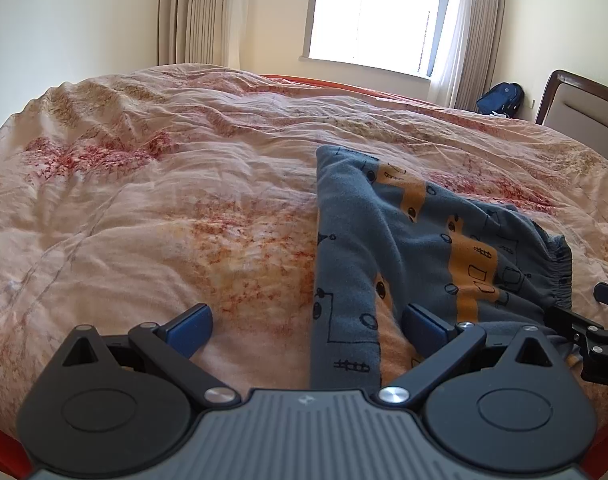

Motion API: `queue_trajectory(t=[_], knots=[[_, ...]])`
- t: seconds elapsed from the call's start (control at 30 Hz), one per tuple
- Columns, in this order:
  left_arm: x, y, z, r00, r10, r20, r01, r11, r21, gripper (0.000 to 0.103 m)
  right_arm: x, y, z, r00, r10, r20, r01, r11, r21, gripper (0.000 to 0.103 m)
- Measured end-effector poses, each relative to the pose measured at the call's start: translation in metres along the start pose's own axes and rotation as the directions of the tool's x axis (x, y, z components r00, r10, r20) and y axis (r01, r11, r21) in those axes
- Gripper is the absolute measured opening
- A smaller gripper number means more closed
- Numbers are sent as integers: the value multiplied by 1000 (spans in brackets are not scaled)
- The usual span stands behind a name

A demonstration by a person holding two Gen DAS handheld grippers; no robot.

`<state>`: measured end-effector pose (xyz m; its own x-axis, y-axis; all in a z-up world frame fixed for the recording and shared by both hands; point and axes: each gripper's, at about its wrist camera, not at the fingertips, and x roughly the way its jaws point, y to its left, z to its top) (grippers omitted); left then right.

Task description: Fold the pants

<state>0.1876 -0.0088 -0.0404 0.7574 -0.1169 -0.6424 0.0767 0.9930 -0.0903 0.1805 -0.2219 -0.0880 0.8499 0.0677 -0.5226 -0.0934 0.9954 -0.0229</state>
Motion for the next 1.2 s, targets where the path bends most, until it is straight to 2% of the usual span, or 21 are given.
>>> queue_trajectory(t=[0.63, 0.77, 0.93, 1.1, 1.2], knots=[[3, 4, -2, 1000, -15, -5, 15, 999, -33, 103, 2, 1, -2, 1000, -11, -4, 11, 1000, 22, 103], [5, 6, -2, 1000, -21, -14, 21, 998, -53, 103, 0, 7, 5, 999, -28, -18, 28, 1000, -2, 103], [7, 6, -2, 1000, -25, -15, 24, 998, -64, 103, -6, 10, 19, 1000, -10, 23, 10, 1000, -13, 103], [5, 9, -2, 999, -38, -3, 38, 996, -86, 103, 5, -2, 32, 999, 48, 6, -48, 995, 82, 103], [6, 7, -2, 1000, -31, -4, 31, 996, -83, 103, 15, -8, 39, 998, 46, -38, -40, 986, 160, 103]])
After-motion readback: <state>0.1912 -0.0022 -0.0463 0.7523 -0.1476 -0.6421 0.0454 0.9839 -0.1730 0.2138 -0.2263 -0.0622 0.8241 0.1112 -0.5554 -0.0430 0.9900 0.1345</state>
